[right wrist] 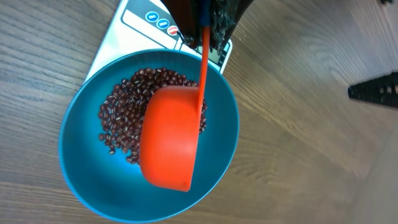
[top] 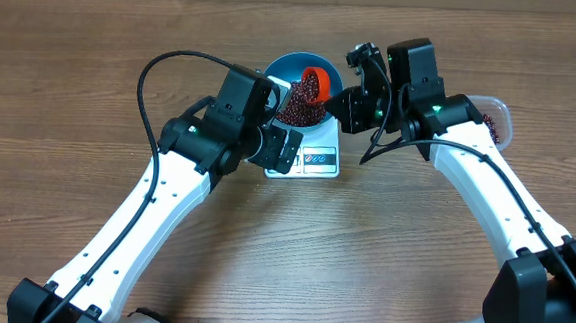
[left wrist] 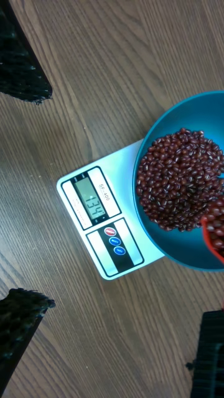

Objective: Scoop item into bowl and weigh 150g on scale
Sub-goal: 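Tip the scoop with the right gripper to pour beans into the bowl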

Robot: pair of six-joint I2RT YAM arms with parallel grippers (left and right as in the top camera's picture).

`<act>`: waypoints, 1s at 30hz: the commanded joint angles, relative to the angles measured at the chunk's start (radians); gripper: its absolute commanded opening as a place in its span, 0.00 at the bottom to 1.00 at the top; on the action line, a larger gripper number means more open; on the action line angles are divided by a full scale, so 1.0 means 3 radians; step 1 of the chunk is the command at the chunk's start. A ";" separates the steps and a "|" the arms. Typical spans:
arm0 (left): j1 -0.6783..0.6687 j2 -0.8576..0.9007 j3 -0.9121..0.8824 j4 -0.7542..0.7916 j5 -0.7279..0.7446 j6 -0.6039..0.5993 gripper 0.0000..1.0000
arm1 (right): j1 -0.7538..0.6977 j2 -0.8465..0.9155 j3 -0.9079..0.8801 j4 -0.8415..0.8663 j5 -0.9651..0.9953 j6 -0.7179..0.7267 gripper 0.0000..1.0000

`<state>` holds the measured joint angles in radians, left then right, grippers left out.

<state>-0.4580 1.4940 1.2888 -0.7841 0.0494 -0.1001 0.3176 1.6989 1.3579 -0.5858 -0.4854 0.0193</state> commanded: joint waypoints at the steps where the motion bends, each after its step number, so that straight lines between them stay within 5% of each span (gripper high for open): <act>1: -0.0003 -0.0032 -0.0011 0.0009 0.0034 0.0062 1.00 | 0.0014 -0.0097 0.0102 -0.0006 -0.0031 -0.0261 0.04; 5: -0.0003 -0.0032 -0.0011 0.0009 0.0034 0.0061 0.99 | 0.0011 -0.0097 0.0102 0.0041 0.0338 0.0061 0.04; 30: -0.0003 -0.0032 -0.0011 0.0009 0.0034 0.0062 1.00 | 0.0010 -0.0097 0.0102 0.0017 0.0329 0.0060 0.04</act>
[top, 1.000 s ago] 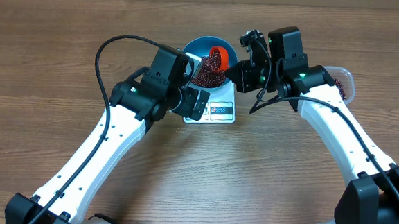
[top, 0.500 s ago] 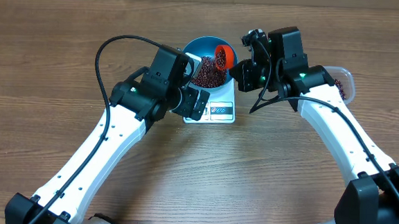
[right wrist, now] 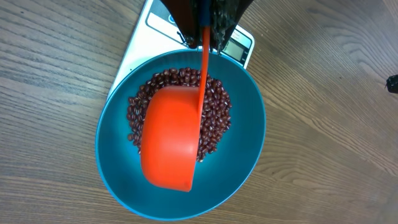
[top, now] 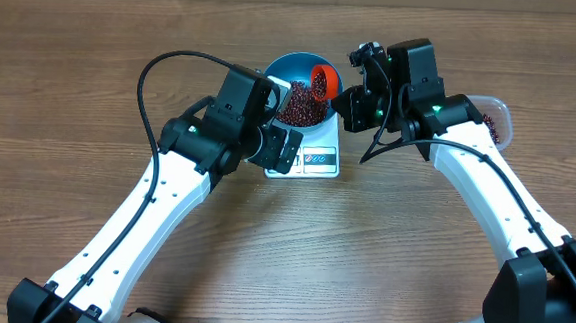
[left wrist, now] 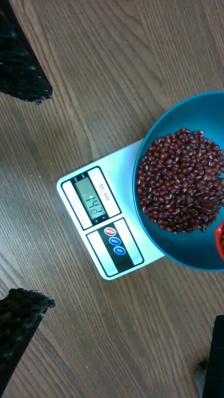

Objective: Scoop item into bowl and weigh 150g on scale
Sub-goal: 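Tip the scoop with the right gripper to pour beans into the bowl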

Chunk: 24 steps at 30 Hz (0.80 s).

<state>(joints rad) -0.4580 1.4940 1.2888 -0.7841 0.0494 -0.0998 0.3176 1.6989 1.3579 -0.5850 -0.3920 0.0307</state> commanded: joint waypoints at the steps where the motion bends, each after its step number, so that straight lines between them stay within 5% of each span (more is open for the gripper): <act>1: -0.0003 -0.0032 -0.0011 0.0009 0.0034 0.0060 1.00 | 0.0010 -0.0097 0.0102 0.0014 0.0019 0.0022 0.04; 24: -0.0003 -0.0032 -0.0011 0.0009 0.0034 0.0060 1.00 | 0.0006 -0.0097 0.0102 -0.0011 -0.0106 0.0023 0.04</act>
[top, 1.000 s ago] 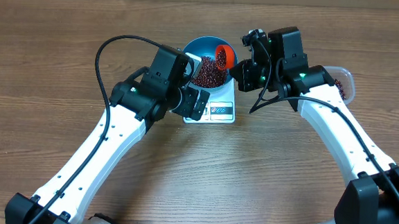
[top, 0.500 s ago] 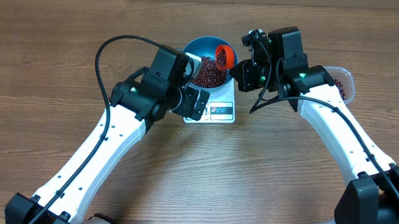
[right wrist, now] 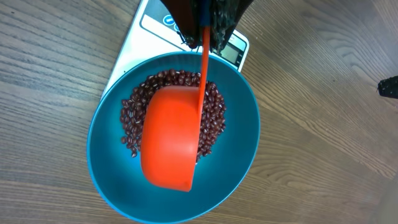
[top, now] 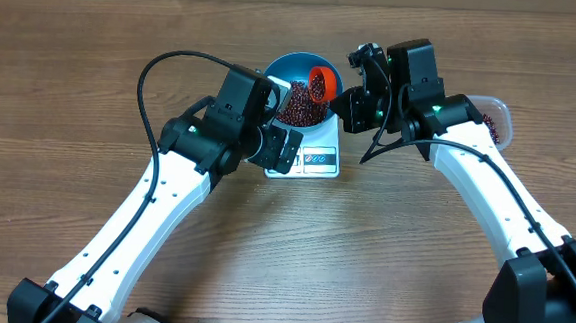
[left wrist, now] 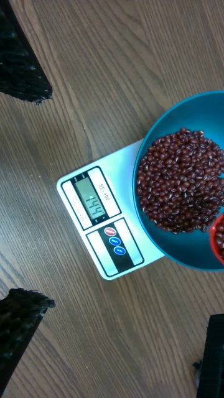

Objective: Scoop item into bowl and weigh 150g on scale
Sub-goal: 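Tip the scoop with the right gripper to pour beans into the bowl, then shake the tilted red scoop gently over the teal bowl with the right gripper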

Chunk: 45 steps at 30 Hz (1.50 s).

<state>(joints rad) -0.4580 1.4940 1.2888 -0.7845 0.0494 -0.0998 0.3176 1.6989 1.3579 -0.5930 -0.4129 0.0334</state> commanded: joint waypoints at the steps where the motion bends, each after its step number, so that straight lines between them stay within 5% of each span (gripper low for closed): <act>1: -0.0003 -0.0032 -0.0011 0.0010 0.0034 0.0060 1.00 | 0.0006 -0.0097 0.0102 0.0015 -0.0036 0.0013 0.04; 7: -0.0003 -0.0032 -0.0011 0.0010 0.0034 0.0061 1.00 | 0.0010 -0.0097 0.0102 -0.0037 -0.0248 -0.0303 0.04; 15: -0.0003 -0.0032 -0.0011 0.0010 0.0034 0.0061 0.99 | -0.0018 -0.0097 0.0102 -0.0022 -0.0029 -0.0029 0.04; 18: -0.0003 -0.0032 -0.0011 0.0010 0.0034 0.0061 1.00 | -0.0011 -0.0097 0.0102 -0.0051 -0.0315 -0.0408 0.04; 32: -0.0003 -0.0032 -0.0011 0.0010 0.0034 0.0061 1.00 | -0.0015 -0.0097 0.0102 -0.0036 -0.0108 -0.0179 0.04; 35: -0.0003 -0.0032 -0.0011 0.0010 0.0034 0.0060 1.00 | -0.0010 -0.0097 0.0102 -0.0079 -0.0418 -0.0567 0.04; 45: -0.0003 -0.0032 -0.0011 0.0010 0.0034 0.0061 1.00 | -0.0024 -0.0097 0.0102 -0.0036 -0.0084 -0.0187 0.04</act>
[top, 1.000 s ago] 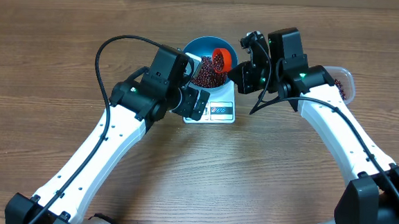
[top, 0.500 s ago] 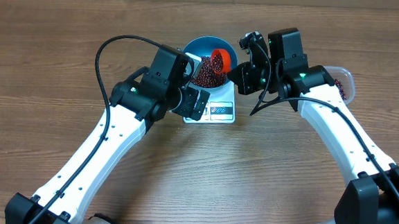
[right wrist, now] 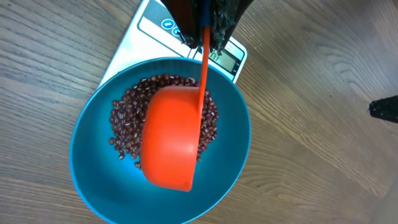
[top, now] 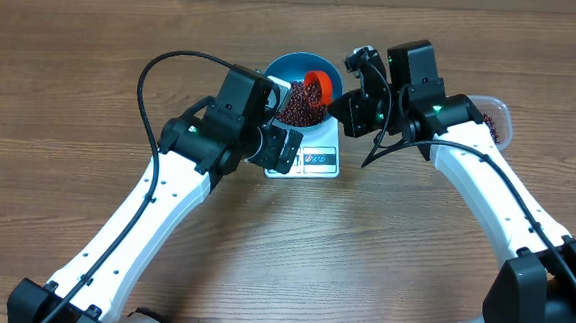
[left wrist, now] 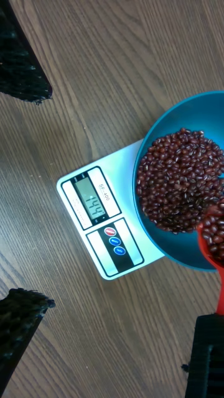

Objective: Scoop item into bowl and weigh 150g on scale
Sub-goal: 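Shake the tilted red scoop gently over the teal bowl with the right gripper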

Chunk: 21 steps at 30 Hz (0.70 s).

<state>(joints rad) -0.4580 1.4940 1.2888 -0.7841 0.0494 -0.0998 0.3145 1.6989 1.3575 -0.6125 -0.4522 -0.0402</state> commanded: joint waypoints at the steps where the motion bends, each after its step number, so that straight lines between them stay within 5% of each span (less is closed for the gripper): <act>1: -0.0003 -0.0032 -0.0011 0.0009 0.0034 0.0061 1.00 | -0.0014 -0.0097 0.0103 0.0027 0.0046 0.0058 0.04; 21: -0.0003 -0.0032 -0.0011 0.0009 0.0034 0.0060 1.00 | -0.0014 -0.0097 0.0102 0.0003 0.0047 0.0060 0.04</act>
<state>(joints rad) -0.4580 1.4940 1.2888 -0.7841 0.0494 -0.0998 0.3145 1.6989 1.3579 -0.6151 -0.4408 -0.0257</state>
